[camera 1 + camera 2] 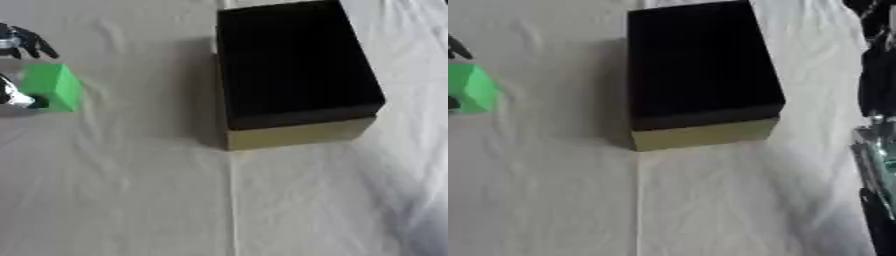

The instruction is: Pick up objects on the table and place them in the box.

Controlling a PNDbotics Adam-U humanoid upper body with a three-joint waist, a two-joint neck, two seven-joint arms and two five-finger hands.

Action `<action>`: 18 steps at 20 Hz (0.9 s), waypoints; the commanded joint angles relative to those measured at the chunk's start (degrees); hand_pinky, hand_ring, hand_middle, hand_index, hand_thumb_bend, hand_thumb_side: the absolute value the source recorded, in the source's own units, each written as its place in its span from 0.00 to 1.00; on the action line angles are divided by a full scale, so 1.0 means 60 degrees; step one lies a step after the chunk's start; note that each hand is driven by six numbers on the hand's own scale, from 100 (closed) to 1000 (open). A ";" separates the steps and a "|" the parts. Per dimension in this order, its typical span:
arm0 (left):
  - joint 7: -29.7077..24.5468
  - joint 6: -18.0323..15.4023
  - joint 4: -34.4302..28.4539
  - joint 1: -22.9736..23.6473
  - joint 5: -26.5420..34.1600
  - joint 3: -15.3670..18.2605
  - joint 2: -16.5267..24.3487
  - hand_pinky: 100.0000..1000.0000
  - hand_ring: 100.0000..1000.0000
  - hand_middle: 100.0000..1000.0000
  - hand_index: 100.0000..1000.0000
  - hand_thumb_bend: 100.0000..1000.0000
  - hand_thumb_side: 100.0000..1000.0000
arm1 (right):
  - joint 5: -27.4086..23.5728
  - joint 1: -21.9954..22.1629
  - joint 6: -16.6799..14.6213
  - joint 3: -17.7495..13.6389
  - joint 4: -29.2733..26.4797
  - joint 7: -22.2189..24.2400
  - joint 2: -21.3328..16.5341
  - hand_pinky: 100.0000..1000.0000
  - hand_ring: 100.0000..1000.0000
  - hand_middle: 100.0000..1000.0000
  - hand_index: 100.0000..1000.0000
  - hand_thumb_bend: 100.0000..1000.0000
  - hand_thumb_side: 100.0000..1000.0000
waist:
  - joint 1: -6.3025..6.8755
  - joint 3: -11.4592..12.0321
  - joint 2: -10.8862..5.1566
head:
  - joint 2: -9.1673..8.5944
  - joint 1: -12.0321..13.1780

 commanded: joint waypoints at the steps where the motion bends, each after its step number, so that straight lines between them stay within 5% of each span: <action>1: -0.0085 -0.0187 -0.0166 -0.0171 0.0178 -0.0004 0.0228 0.66 0.75 0.73 0.79 0.38 0.34 | -0.0064 -0.0094 0.0041 -0.0024 -0.0191 -0.0012 -0.0082 0.87 0.81 0.83 0.82 0.00 1.00 | 0.0014 0.0007 -0.0201 | -0.0089 0.0031; 7: 0.0110 -0.0273 -0.0355 -0.0155 0.0120 0.0038 0.0313 0.55 0.65 0.60 0.68 0.25 0.33 | -0.0067 -0.0044 0.0096 -0.0042 -0.0191 -0.0032 -0.0052 0.87 0.81 0.83 0.82 0.00 1.00 | -0.0008 0.0059 -0.0248 | -0.0053 0.0032; 18: 0.0707 -0.0099 -0.1252 -0.0938 0.0631 0.0211 -0.0417 0.53 0.60 0.56 0.64 0.16 0.35 | -0.0117 -0.0026 0.0082 -0.0074 -0.0191 -0.0094 -0.0087 0.87 0.81 0.83 0.82 0.00 1.00 | -0.0014 0.0119 -0.0449 | 0.0070 0.0021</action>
